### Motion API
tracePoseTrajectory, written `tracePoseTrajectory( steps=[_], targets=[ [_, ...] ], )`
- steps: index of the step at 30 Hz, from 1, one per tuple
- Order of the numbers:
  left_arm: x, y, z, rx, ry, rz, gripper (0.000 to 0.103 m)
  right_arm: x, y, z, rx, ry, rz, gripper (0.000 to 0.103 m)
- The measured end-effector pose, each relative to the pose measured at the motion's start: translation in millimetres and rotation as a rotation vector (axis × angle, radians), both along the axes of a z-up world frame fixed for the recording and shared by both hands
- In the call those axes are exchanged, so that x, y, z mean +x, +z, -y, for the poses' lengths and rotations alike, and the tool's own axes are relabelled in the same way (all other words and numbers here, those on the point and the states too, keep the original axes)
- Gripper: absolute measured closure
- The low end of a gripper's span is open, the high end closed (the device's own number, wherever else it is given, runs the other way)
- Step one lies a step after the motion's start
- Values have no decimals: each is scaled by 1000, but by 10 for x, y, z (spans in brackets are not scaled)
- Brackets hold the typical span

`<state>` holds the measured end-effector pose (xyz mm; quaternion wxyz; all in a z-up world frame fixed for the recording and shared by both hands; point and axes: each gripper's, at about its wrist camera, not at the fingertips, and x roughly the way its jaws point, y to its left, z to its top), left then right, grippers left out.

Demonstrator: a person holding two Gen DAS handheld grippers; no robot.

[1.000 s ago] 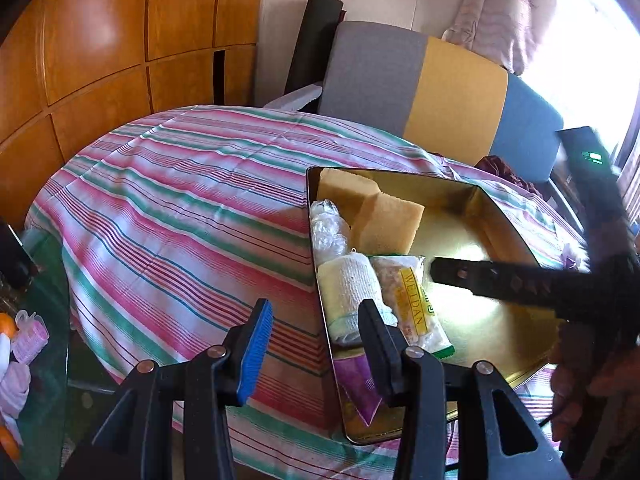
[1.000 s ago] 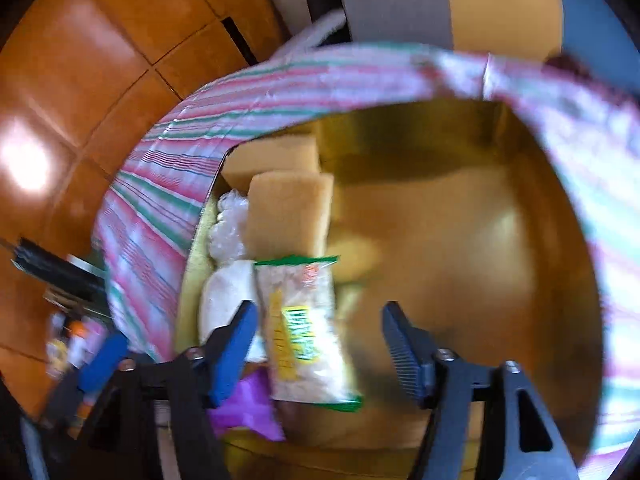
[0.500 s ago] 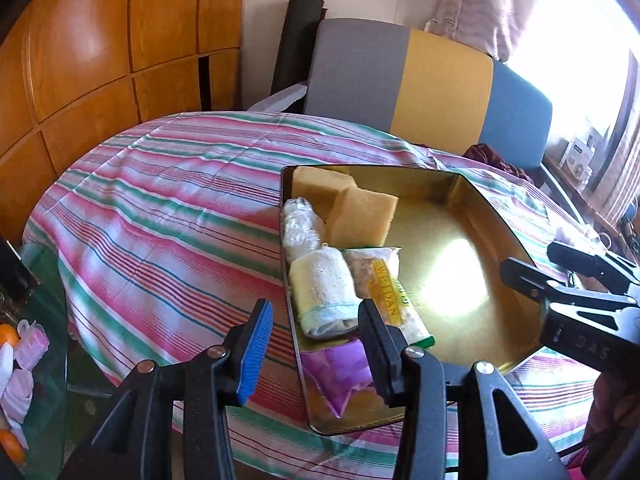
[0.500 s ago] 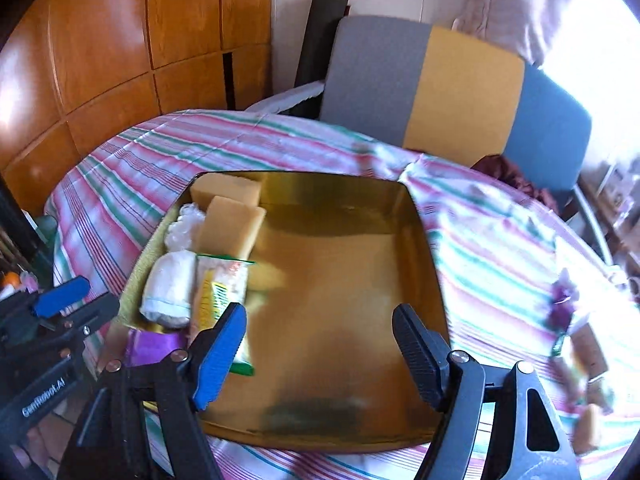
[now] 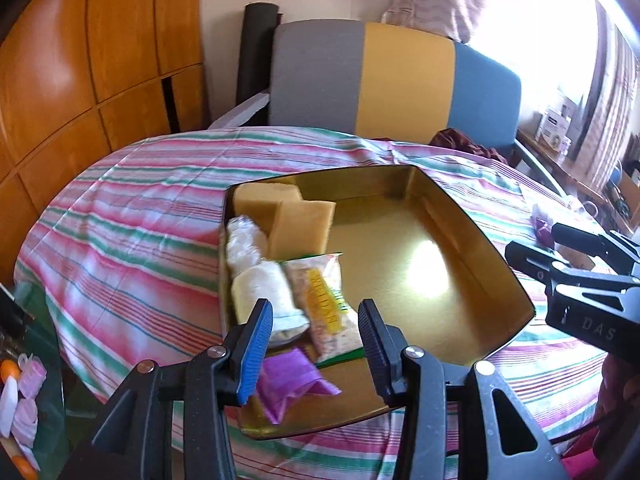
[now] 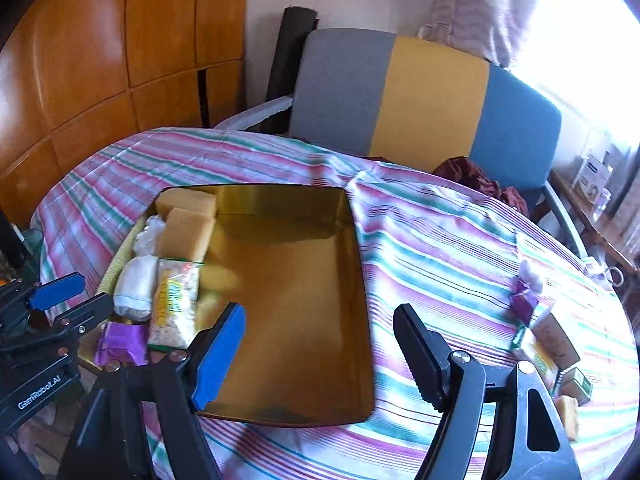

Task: Organize objects
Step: 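Move both tools back to the pile and grasp the purple packet with the left tool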

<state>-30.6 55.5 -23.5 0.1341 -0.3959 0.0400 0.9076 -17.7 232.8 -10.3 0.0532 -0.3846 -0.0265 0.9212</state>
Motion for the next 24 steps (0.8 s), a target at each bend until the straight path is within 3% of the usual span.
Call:
tracePoseTrajectory(
  steps=[14,19,24],
  targets=[
    [14,114,-545,-31,-133,-20,58,157,56,-613,-4,-88,-10,24],
    [-23,177,-846,-27,-205,-22,58,257,-3,-1193,-67,-172,44,24],
    [-94,268,-1238,-8,-295,-10,58,402,-48,-1968,-77,-335,73,23]
  ],
)
